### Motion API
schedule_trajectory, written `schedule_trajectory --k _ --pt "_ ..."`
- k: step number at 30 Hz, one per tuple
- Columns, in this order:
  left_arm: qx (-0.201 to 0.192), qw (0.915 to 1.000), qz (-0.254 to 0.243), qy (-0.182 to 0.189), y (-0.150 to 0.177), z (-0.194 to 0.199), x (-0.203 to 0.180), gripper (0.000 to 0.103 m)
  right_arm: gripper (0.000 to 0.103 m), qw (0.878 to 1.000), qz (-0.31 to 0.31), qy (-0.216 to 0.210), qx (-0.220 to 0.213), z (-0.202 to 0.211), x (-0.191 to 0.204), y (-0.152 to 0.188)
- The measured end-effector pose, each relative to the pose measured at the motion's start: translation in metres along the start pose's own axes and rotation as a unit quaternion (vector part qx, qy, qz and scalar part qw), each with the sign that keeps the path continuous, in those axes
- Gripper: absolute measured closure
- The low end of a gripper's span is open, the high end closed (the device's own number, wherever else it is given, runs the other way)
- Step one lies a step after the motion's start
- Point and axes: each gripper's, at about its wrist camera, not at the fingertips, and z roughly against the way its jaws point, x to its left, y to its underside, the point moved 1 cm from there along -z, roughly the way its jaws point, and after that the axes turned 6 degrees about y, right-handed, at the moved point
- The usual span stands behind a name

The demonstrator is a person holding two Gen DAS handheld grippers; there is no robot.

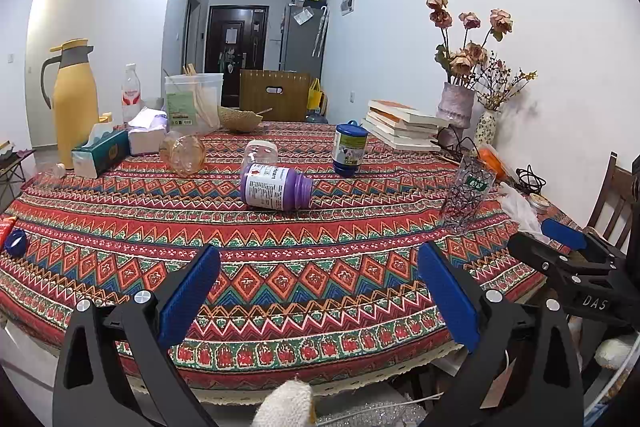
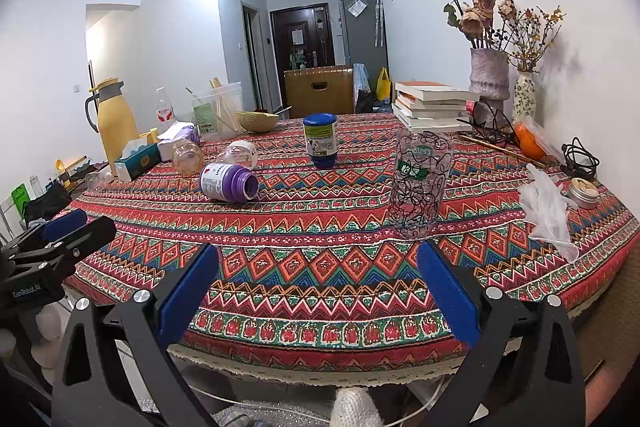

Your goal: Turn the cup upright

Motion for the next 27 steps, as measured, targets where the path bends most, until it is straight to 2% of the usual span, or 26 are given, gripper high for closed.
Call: schedule_trajectory --k 27 --pt "-0.001 1.0 0.001 0.0 -0.0021 -0.0005 -0.0025 0.007 0.008 1.0 0.002 0.0 0.0 0.0013 -0.0025 -0.003"
